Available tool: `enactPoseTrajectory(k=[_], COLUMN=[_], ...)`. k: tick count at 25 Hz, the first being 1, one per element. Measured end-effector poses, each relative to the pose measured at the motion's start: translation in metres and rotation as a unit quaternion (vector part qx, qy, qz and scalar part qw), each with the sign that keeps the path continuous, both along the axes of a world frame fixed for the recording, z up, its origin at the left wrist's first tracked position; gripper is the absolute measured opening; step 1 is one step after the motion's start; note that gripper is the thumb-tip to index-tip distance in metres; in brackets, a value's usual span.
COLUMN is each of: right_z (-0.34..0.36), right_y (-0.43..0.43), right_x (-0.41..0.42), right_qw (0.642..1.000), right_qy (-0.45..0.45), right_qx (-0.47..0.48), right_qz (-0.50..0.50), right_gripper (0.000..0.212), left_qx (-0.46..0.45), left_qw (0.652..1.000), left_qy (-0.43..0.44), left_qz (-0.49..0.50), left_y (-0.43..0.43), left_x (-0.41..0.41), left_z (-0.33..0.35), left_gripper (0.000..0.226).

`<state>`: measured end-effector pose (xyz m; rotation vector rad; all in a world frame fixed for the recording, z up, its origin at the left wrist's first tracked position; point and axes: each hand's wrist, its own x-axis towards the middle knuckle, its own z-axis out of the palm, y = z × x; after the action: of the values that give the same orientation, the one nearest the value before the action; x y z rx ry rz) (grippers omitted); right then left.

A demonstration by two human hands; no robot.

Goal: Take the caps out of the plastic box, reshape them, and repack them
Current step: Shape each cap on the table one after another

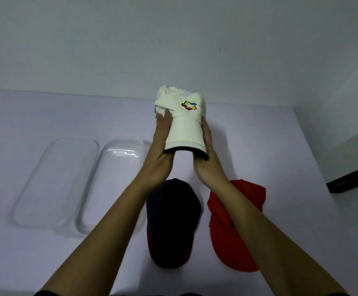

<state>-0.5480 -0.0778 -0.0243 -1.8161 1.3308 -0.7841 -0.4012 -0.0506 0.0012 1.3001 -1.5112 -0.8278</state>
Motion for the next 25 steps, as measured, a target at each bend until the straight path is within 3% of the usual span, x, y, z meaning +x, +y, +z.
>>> enactPoseTrajectory(k=[3, 6, 9, 11, 15, 17, 19, 21, 23, 25], right_z=[0.021, 0.031, 0.022, 0.023, 0.033, 0.04, 0.038, 0.031, 0.024, 0.022], right_y=[-0.003, 0.011, 0.007, 0.004, 0.012, 0.019, 0.024, 0.019, 0.012, 0.013], right_x=[-0.009, -0.003, 0.0, 0.0, 0.009, 0.016, 0.019, 0.009, -0.002, -0.002], right_qw=[0.998, 0.989, 0.98, 0.976, 0.971, 0.965, 0.966, 0.974, 0.975, 0.971], right_qy=[0.001, -0.024, 0.022, 0.028, -0.102, -0.185, -0.211, -0.16, -0.088, -0.082], right_qx=[-0.063, -0.132, -0.195, -0.212, -0.206, -0.167, -0.127, -0.132, -0.165, -0.176], right_qz=[0.015, 0.063, 0.038, 0.033, 0.068, 0.075, 0.08, 0.094, 0.122, 0.135], right_gripper=[0.082, 0.084, 0.079, 0.078, 0.067, 0.061, 0.065, 0.075, 0.078, 0.079], left_qx=[-0.045, -0.082, -0.016, -0.03, -0.129, -0.112, -0.085, -0.103, -0.136, -0.139], left_qw=[0.988, 0.984, 0.982, 0.977, 0.985, 0.993, 0.996, 0.989, 0.96, 0.959], left_qy=[-0.144, -0.16, -0.185, -0.21, -0.118, -0.023, 0.008, -0.107, -0.245, -0.244], left_qz=[-0.025, 0.001, -0.02, -0.024, 0.007, 0.033, 0.037, 0.013, -0.015, -0.018], left_y=[0.002, 0.008, 0.01, 0.012, 0.017, 0.024, 0.028, 0.027, 0.023, 0.023], left_x=[0.023, 0.012, 0.0, -0.002, -0.012, -0.024, -0.027, -0.013, 0.006, 0.011], left_z=[-0.011, -0.004, 0.011, 0.014, 0.013, 0.018, 0.018, 0.018, 0.017, 0.017], left_gripper=[0.066, 0.073, 0.074, 0.07, 0.058, 0.054, 0.055, 0.057, 0.063, 0.065])
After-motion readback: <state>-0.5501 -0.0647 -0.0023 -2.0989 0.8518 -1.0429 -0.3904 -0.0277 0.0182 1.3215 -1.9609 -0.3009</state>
